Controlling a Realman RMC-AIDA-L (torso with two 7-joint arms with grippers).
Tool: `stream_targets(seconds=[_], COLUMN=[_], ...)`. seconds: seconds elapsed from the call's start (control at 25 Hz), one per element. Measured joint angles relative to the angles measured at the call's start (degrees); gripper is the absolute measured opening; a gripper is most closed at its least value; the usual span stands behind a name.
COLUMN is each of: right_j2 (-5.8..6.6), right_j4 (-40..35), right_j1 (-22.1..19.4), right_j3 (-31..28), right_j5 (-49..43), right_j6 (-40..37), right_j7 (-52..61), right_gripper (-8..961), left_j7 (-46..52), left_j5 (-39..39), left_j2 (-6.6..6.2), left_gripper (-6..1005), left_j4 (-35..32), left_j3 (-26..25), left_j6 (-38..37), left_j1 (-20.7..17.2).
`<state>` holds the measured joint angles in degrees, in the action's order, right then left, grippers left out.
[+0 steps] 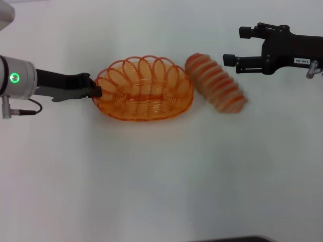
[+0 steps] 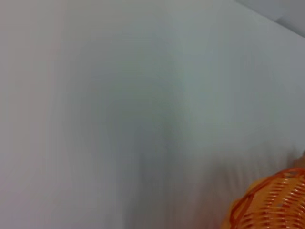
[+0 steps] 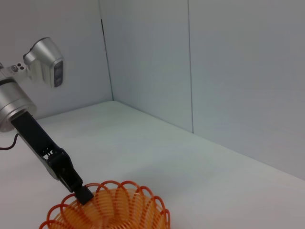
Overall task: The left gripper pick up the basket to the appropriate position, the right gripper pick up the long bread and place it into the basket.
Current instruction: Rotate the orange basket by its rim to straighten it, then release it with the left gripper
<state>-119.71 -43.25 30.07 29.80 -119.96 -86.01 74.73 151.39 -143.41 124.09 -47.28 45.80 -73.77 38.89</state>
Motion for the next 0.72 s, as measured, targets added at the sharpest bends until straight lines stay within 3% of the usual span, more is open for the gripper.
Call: stream_targets(seconds=[0.4,0.72], right_j2=[0.00,0.00], right_j4=[0.01,-0.03], right_j1=[0.04,0.23], right_j3=[0.00,0.00], right_j5=[0.00,-0.01], right_j6=[0.00,-0.02], right_j7=[-0.38,-0.38], right_gripper=[925,925], left_j7=[-0.62,-0.63], left_j5=[1.66,2.88], left_j2=[-0.21,-0.45], left_gripper=[110,347], left_j4=[0.26,0.05], left_j3=[0.02,-0.30], left_j6=[-0.65,-1.58], left_j1=[0.12,-0.01])
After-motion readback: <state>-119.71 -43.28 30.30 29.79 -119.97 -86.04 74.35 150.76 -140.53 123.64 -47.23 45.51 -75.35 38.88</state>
